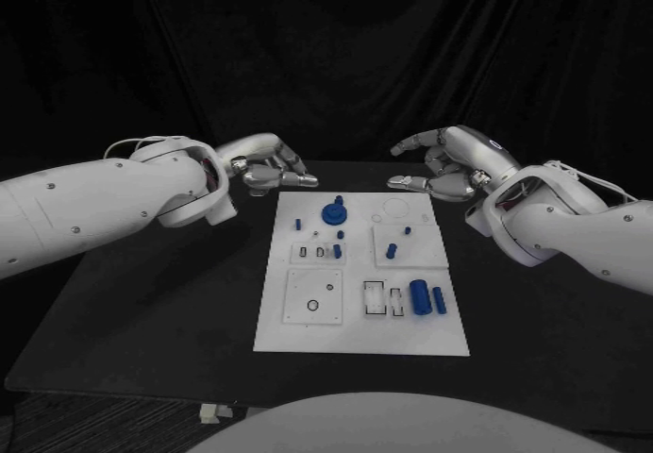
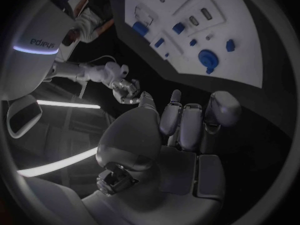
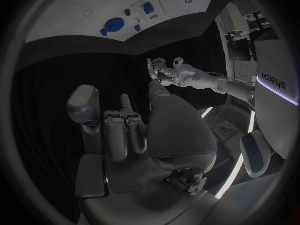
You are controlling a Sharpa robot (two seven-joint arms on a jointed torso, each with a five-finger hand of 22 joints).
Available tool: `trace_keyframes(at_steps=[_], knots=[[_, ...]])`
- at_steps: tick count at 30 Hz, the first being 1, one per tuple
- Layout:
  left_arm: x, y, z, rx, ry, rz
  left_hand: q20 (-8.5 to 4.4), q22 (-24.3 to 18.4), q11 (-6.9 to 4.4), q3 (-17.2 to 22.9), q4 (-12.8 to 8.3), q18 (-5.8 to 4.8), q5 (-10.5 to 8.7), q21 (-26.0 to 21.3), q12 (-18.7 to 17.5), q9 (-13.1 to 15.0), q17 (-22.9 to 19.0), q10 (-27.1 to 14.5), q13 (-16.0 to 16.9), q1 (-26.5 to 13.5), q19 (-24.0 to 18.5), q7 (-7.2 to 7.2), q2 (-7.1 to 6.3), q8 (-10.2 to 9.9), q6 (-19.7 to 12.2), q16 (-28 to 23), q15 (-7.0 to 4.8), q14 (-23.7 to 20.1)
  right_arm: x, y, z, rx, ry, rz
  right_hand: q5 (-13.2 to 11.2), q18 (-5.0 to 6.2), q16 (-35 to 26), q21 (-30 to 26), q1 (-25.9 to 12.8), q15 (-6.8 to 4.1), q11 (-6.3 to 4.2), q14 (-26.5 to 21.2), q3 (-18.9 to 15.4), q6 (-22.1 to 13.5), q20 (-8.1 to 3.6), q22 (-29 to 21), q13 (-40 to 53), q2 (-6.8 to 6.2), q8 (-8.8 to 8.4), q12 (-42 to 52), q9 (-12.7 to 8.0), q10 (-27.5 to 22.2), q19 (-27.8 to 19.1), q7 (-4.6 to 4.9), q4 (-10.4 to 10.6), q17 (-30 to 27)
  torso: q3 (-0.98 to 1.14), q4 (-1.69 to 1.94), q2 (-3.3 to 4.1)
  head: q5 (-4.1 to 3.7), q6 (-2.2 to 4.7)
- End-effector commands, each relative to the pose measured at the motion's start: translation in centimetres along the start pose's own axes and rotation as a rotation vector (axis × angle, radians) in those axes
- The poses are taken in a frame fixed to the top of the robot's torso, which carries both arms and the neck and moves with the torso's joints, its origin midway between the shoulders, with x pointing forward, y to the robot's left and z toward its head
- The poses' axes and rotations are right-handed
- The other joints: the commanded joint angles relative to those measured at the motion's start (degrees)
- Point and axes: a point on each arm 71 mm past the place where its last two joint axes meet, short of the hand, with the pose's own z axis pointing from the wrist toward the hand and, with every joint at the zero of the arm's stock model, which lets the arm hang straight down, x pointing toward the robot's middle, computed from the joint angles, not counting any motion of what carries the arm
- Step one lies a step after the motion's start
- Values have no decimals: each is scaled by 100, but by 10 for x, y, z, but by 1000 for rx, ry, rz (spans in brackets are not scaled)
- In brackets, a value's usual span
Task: Assemble the parts on the task board
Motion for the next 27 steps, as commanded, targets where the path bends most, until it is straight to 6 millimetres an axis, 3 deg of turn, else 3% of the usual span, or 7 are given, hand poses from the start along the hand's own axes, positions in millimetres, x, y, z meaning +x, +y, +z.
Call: trace_keyframes(at_steps=[1, 2, 5, 11, 14, 19, 27], knots=[[15, 7, 11, -252, 251, 262, -136, 2711, -303, -275, 30, -424, -55, 1740, 1559, 360, 1652, 906, 1788, -813, 1438, -212, 150, 344, 733, 891, -170, 796, 9, -6, -7, 30, 5, 48, 42, -26, 17, -46, 92, 30, 43, 596, 29, 52, 23, 708, 1508, 46, 66, 20, -9, 587, 30, 5, -18, 1505, 51, -85, -10, 2, -1], [17, 5, 16, -273, 271, 277, -147, 2711, -314, -293, 35, -424, 0, 1740, 1559, 410, 1652, 906, 1788, -896, 1438, -227, 172, 364, 769, 891, -171, 796, 11, -7, -8, 31, 5, 50, 51, -27, 17, -38, 105, 31, 42, 596, 27, 60, 24, 709, 1508, 50, 80, 20, -9, 587, 33, 2, -19, 1505, 82, -126, -15, 47, -1], [25, -5, 31, -343, 337, 326, -157, 2711, -333, -332, 36, -424, 108, 1740, 1559, 514, 1652, 906, 1788, -1095, 1438, -242, 235, 383, 798, 891, -200, 796, 17, -11, -15, 41, 8, 57, 73, -26, 17, -43, 131, 31, 43, 596, 17, 88, 26, 708, 1508, 59, 119, 20, -10, 587, 32, 3, -18, 1505, 137, -202, -18, 106, -1], [36, -22, 54, -446, 411, 373, -180, 2711, -353, -236, -17, -424, 267, 1740, 1559, 629, 1652, 906, 1788, -943, 1438, -255, 285, 346, 785, 891, -222, 796, 22, -14, -22, 60, 26, 67, 129, -23, 17, -59, 154, 35, 50, 596, 0, 112, 29, 705, 1508, 65, 162, 20, -14, 587, 30, 7, -16, 1505, 208, -313, 0, 194, -1], [40, -28, 63, -490, 424, 390, -190, 2711, -365, -216, 4, -424, 214, 1740, 1559, 673, 1652, 906, 1788, -953, 1438, -268, 298, 344, 827, 891, -234, 796, 24, -15, -23, 63, 32, 69, 168, -22, 17, -65, 159, 39, 55, 596, -14, 127, 32, 703, 1508, 66, 188, 20, -17, 587, 30, 10, -12, 1505, 220, -328, -4, 228, -1], [45, -35, 73, -538, 432, 412, -243, 2711, -427, -193, 17, -424, 16, 1740, 1559, 828, 1652, 906, 1788, -1048, 1438, -334, 294, 344, 1019, 891, -294, 796, 25, -13, -23, 57, 36, 73, 247, -22, 17, -66, 172, 44, 60, 596, -34, 152, 37, 703, 1508, 82, 236, 20, -23, 587, 32, 12, -7, 1505, 214, -336, 8, 271, -1], [57, -36, 79, -573, 448, 421, -301, 2711, -484, -136, 2, -424, 120, 1740, 1559, 929, 1652, 906, 1788, -1035, 1438, -386, 283, 292, 1138, 891, -352, 796, 27, -12, -23, 60, 46, 76, 271, -20, 17, -76, 173, 45, 61, 596, -41, 160, 38, 701, 1508, 86, 251, 20, -24, 587, 30, 12, -4, 1505, 205, -297, -3, 253, -1]])
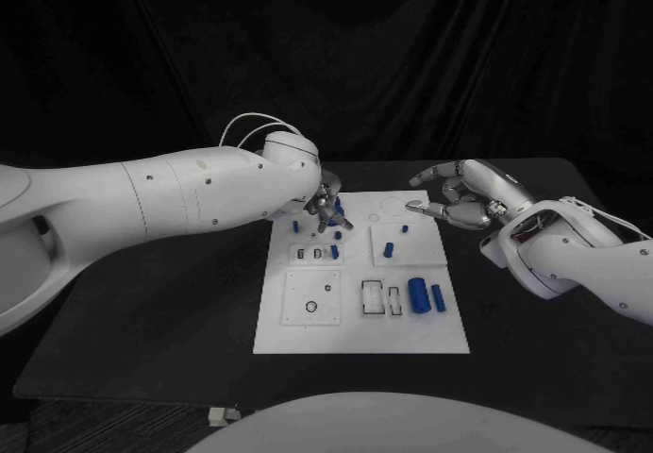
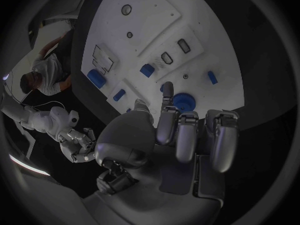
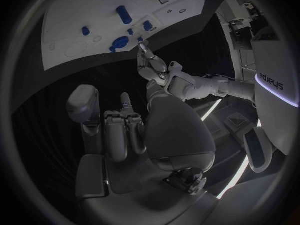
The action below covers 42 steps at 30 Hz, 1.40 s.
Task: Assemble the parts on the task board
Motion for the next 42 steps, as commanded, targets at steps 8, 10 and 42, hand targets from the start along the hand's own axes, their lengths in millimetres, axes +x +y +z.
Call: trace_keyframes(at_steps=[8, 10, 42], knots=[[11, 7, 5, -104, 43, 9, -64, 1506, -134, 44, 5, -77, 72, 17, 1212, 53, 1506, 649, 1581, -23, 602, -33, -22, -73, 118, 15, -69, 604, 2, 1, 0, 6, 13, 8, 39, -18, 17, -39, 42, 47, 41, 596, -43, 38, 18, 700, 1509, 7, 27, 20, -10, 608, 9, 14, -4, 1507, -5, 27, -26, 5, -1], [12, 8, 5, -110, 45, 8, -71, 1506, -142, 46, 12, -77, 75, 17, 1212, 65, 1506, 649, 1581, -40, 602, -41, -18, -80, 148, 15, -77, 604, 3, 1, 0, 6, 15, 8, 39, -18, 17, -39, 42, 47, 41, 596, -43, 38, 18, 700, 1509, 7, 27, 20, -10, 608, 9, 14, -4, 1507, -5, 29, -31, 12, -1], [27, 0, 10, -57, 102, -100, -130, 1506, -189, 93, 3, -77, 94, 17, 1212, 163, 1506, 649, 1581, -102, 602, -78, 15, -219, 258, 15, -130, 604, 6, -1, 1, 24, 32, 9, 84, -6, 17, -113, 17, 53, 51, 596, -69, 54, 23, 683, 1509, 16, 59, 20, -15, 608, -7, 17, 11, 1507, -8, 27, -64, 72, -1]])
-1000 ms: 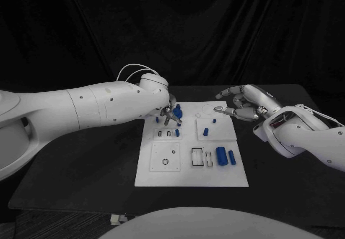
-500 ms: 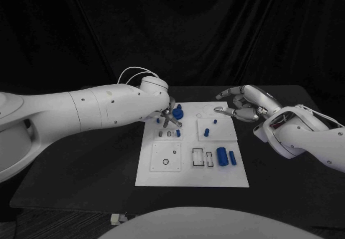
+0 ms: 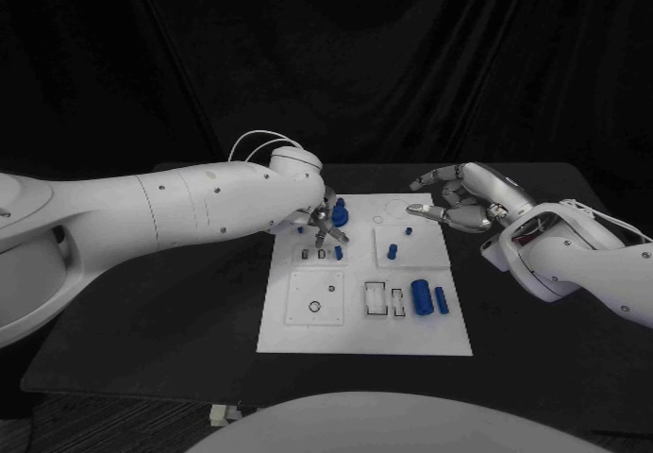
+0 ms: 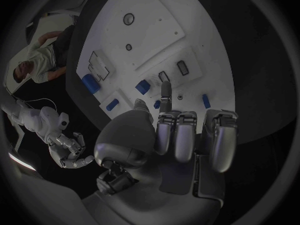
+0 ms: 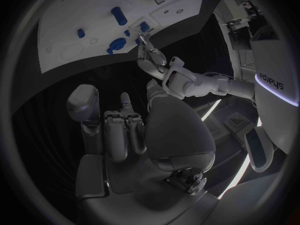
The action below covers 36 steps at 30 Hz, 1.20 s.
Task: Assemble the parts on the task board
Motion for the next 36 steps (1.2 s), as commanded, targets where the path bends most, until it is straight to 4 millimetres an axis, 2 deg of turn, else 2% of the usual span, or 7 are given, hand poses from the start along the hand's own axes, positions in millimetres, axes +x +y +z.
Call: trace_keyframes(at_steps=[1, 16, 27, 30, 36], knots=[[2, -3, 0, 19, 10, -39, -50, 1508, -8, 39, -6, -80, 25, 17, 10, 10, 1508, 567, 1494, -5, 602, 4, 8, -47, 11, 15, -39, 615, 1, -2, -1, 21, 7, 1, 39, -7, 17, -35, 18, 53, 52, 596, -37, 34, 23, 681, 1506, 16, 36, 20, -11, 608, -7, -4, 12, 1509, 1, 5, -4, -17, -1], [4, -6, -2, 35, -1, -48, -52, 1508, -7, 43, -1, -80, 31, 17, 10, 15, 1508, 567, 1494, -10, 602, 6, 13, -62, 5, 15, -40, 615, 1, -4, -1, 26, 9, -1, 60, -5, 17, -50, -6, 59, 59, 596, -59, 41, 27, 677, 1506, 15, 55, 20, -15, 608, -11, -1, 21, 1509, 0, -2, 1, -11, -1], [8, -7, 1, 39, 3, -52, -57, 1508, -9, 71, -18, -80, 109, 17, 10, 48, 1508, 567, 1494, 37, 602, 6, -4, -114, 6, 15, -44, 615, 2, -4, -1, 31, 17, 0, 67, -2, 17, -69, -12, 60, 60, 596, -63, 42, 28, 673, 1506, 16, 59, 20, -16, 608, -15, 0, 23, 1509, -3, -3, -3, -18, -1], [9, -8, 2, 39, 7, -52, -59, 1508, -10, 83, -22, -80, 138, 17, 10, 59, 1508, 567, 1494, 57, 602, 5, -11, -130, 8, 15, -45, 615, 2, -4, -1, 31, 19, 0, 67, -2, 17, -69, -12, 60, 60, 596, -63, 42, 28, 673, 1506, 16, 59, 20, -16, 608, -15, 0, 23, 1509, -1, -3, -2, -12, -1], [12, -10, 3, 42, 15, -50, -74, 1508, -26, 167, -68, -80, 347, 17, 10, 139, 1508, 567, 1494, 244, 602, -11, -91, -211, 51, 15, -61, 615, 2, -5, -1, 33, 21, 1, 71, -1, 17, -76, -15, 61, 61, 596, -66, 41, 29, 672, 1506, 18, 62, 20, -18, 608, -17, 0, 22, 1509, 0, -1, 0, -10, -1]])
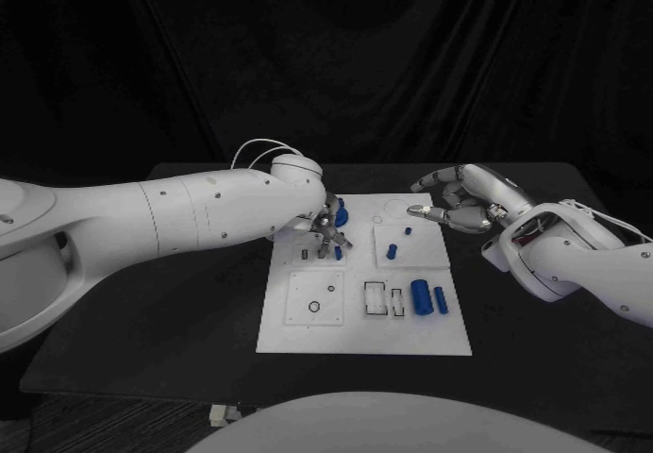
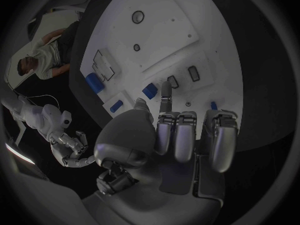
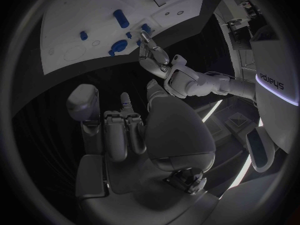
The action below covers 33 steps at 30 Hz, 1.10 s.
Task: Assemble the parts on the task board
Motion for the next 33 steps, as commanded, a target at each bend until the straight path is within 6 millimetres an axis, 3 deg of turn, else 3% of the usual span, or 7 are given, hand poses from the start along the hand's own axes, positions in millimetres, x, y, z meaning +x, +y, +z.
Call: trace_keyframes(at_steps=[1, 23, 27, 33], knots=[[2, -3, 1, 15, 4, -6, -37, 1509, -32, 57, -22, -80, 76, 18, 14, 33, 1509, 567, 1493, 113, 602, -16, -28, -43, 58, 15, -45, 595, 1, -2, -1, 20, 9, 2, 27, 2, 17, -37, -15, 42, 41, 616, -35, 42, 29, 670, 1508, 18, 41, 20, -9, 587, -21, 0, -11, 1509, 1, 2, 1, -3, -2], [4, -6, 4, 20, 10, -6, -81, 1509, -95, 191, -77, -80, 273, 18, 14, 245, 1509, 567, 1493, 350, 602, -88, -124, -29, 239, 15, -98, 595, 2, -2, -1, 25, 11, 2, 46, 7, 17, -77, -26, 66, 72, 616, -87, 206, 50, 661, 1508, 44, 212, 20, 17, 587, -31, -14, -23, 1509, 0, -1, -4, -1, -2], [4, -6, 4, 21, 10, -6, -113, 1509, -126, 253, -108, -80, 442, 18, 14, 370, 1509, 567, 1493, 448, 602, -119, -173, -7, 259, 15, -130, 595, 2, -3, -1, 26, 12, 2, 47, 7, 17, -83, -23, 70, 76, 616, -93, 233, 54, 660, 1508, 50, 240, 20, 23, 587, -32, -16, -25, 1509, -2, -1, -5, 9, -2], [4, -6, 5, 24, 9, -8, -122, 1509, -133, 275, -136, -80, 445, 18, 14, 413, 1509, 567, 1493, 500, 602, -124, -207, -8, 249, 15, -138, 595, 2, -3, -1, 27, 13, 2, 26, 11, 17, -104, -107, 77, 82, 616, -138, 272, 62, 656, 1508, 78, 303, 20, 31, 587, -35, -17, 5, 1509, 0, 1, -1, 18, -2]])
